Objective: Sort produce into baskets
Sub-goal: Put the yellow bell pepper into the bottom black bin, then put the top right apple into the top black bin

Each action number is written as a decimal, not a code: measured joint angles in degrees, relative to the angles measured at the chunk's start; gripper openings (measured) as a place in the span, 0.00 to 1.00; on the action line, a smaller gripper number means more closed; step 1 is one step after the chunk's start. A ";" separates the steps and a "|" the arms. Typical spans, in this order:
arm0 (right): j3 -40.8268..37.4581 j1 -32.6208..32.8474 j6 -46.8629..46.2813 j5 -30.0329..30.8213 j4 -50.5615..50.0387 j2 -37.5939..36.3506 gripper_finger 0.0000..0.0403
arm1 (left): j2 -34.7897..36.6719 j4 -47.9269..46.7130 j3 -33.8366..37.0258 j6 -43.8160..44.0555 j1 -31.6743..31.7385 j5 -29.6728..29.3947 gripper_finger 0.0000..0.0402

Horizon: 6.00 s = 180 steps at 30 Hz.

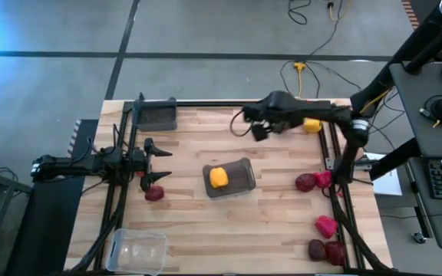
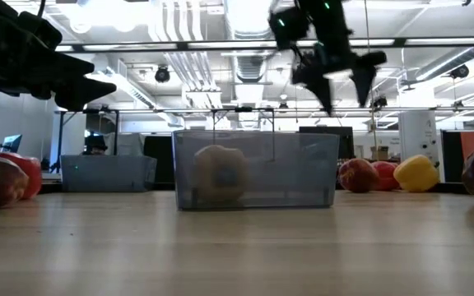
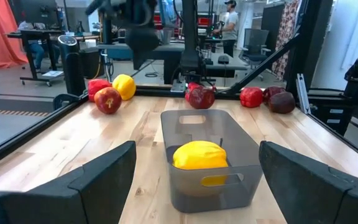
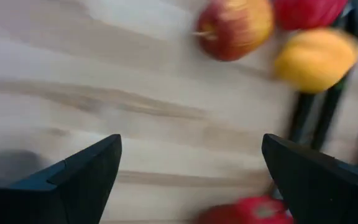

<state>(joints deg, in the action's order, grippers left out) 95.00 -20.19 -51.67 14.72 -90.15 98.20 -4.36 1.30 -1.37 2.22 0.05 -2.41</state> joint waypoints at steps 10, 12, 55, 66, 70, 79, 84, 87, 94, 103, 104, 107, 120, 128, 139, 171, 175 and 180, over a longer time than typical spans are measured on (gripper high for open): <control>-13.41 -16.01 54.94 5.27 0.22 -4.35 0.94 | -0.01 -0.02 0.00 0.00 -0.01 -0.52 0.81; -15.64 -19.04 60.85 7.71 0.63 -4.07 0.94 | -0.04 -0.02 0.00 0.00 0.00 -2.08 0.81; -16.51 -30.81 70.68 10.78 14.04 4.50 0.79 | -0.07 -0.04 0.00 0.00 0.00 -7.57 0.81; -9.76 -9.11 49.88 5.44 9.43 -5.85 0.79 | -0.07 -0.04 0.00 0.00 -0.02 -7.57 0.81; -8.09 1.37 36.66 1.67 9.57 -7.46 0.79 | -0.07 -0.04 0.00 0.00 -0.01 -7.57 0.81; -3.83 22.19 6.96 -6.10 26.46 -5.08 0.79 | -0.07 -0.04 0.00 0.00 -0.01 -7.57 0.81; -2.63 30.02 -0.62 -6.28 38.25 -2.89 0.79 | -0.11 -0.07 0.00 0.00 -0.02 -7.57 0.81; -2.60 32.20 -1.56 -6.12 40.92 -1.12 0.81 | -0.09 -0.06 0.00 0.00 -0.01 -7.57 0.81; -2.77 28.95 0.23 -3.68 39.05 2.74 0.79 | -0.04 -0.02 0.00 0.00 0.00 -7.57 0.81; -2.93 24.19 9.13 -8.86 31.90 11.02 0.83 | -0.04 -0.04 0.00 0.00 -0.02 -7.57 0.81; -2.93 24.09 10.01 -8.78 31.68 11.76 0.83 | -0.04 -0.04 0.00 0.00 -0.02 -7.57 0.81; -2.69 23.89 10.91 -9.86 31.54 13.76 0.85 | -0.04 -0.02 0.00 -0.02 0.00 -7.57 0.81; 5.18 23.42 5.79 -10.09 28.37 9.80 0.94 | -0.11 2.37 0.00 0.12 0.04 -9.07 0.81; -0.27 18.26 -13.30 4.59 10.62 -3.60 0.94 | -0.47 4.87 -0.02 46.86 -0.04 -7.53 0.81; -27.17 -1.55 -32.27 4.68 21.54 -24.81 0.94 | -1.60 4.26 -0.02 43.40 -0.02 -13.06 0.81; -36.01 -24.48 -26.85 -7.34 44.31 -6.93 0.91 | -4.05 4.22 0.00 37.77 0.04 -18.06 0.81; -34.02 -24.17 -22.59 -9.22 44.41 -6.32 0.85 | -3.95 6.13 -0.02 39.22 0.04 -17.64 0.81; -28.39 -18.65 -14.42 -10.86 43.70 -5.07 0.85 | -4.27 8.45 -2.00 37.86 0.00 -16.39 0.81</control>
<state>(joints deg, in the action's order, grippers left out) 66.62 -38.84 -66.09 3.86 -46.45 93.13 -8.63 9.75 -3.37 40.08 0.05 -18.80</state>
